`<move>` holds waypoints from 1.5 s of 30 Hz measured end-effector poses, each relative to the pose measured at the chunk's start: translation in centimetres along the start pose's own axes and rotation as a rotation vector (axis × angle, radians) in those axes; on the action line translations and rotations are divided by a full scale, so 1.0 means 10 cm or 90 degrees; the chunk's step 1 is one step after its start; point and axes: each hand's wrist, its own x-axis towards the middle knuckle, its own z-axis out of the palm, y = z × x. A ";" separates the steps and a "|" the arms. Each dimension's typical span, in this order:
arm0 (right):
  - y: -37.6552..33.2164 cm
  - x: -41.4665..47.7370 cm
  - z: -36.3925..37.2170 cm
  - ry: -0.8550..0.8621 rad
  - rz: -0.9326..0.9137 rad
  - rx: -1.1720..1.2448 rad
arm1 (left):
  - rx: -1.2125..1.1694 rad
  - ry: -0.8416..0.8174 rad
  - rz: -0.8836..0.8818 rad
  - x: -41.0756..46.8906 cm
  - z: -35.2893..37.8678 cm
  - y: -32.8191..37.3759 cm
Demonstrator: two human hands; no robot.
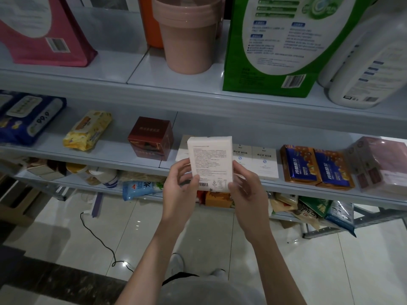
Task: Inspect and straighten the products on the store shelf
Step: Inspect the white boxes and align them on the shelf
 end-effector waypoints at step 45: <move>-0.19 -0.09 -0.03 0.065 0.116 0.157 | -0.093 -0.039 -0.142 -0.05 -0.03 0.05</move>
